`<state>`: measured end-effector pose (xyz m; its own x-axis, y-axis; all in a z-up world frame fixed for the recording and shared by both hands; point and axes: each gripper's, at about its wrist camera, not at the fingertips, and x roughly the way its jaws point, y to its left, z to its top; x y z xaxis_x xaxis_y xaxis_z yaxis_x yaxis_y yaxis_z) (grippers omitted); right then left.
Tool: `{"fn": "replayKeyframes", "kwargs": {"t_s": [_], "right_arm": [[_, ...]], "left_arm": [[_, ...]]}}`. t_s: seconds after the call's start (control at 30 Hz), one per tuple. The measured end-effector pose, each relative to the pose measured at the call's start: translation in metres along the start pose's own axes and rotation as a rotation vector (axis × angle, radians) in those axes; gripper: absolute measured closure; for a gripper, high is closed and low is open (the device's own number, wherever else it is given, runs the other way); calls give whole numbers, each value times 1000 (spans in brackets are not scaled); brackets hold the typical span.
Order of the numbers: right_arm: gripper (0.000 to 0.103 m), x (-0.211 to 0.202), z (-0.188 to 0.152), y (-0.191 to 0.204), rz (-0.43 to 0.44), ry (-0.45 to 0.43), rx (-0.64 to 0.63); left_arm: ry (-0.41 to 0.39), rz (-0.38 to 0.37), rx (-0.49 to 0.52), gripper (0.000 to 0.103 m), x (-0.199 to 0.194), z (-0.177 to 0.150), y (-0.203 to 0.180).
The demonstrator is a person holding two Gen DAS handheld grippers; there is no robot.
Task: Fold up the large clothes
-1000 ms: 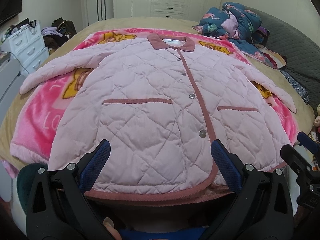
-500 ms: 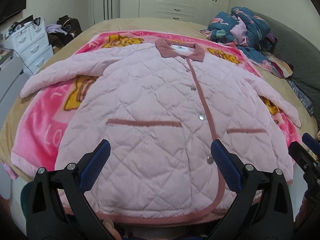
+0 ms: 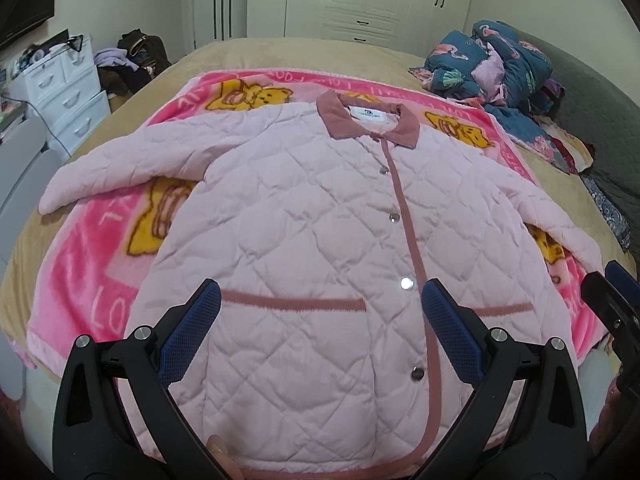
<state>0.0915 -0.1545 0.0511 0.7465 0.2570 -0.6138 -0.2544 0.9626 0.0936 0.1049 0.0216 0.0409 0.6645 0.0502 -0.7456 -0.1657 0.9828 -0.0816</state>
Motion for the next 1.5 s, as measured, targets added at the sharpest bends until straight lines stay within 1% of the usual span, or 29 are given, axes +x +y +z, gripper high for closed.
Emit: {"fn": "replayKeyframes", "kwargs": {"t_s": [0.2,0.43,0.53,0.8,1.17,1.5], "right_arm": [[4,8,25,-8,-2,-17,17],[4,20,45,-24,-28,-19,42],[4,25,53,-34,-42,-21,57],[4,40,68,-66,-83,-30,113],[4,55,80,-107,-133,-40,173],[4,67,74,-147,-197,-25,239]], "left_arm": [[-15,-7,-4,9,2,25,-5],[-24,-18,11,9,9,52,-18],[-19,-33,14,9,15,62,-24],[-13,-42,33,9,32,85,-40],[3,-68,69,9,54,102,-71],[51,-95,105,9,84,106,-102]]}}
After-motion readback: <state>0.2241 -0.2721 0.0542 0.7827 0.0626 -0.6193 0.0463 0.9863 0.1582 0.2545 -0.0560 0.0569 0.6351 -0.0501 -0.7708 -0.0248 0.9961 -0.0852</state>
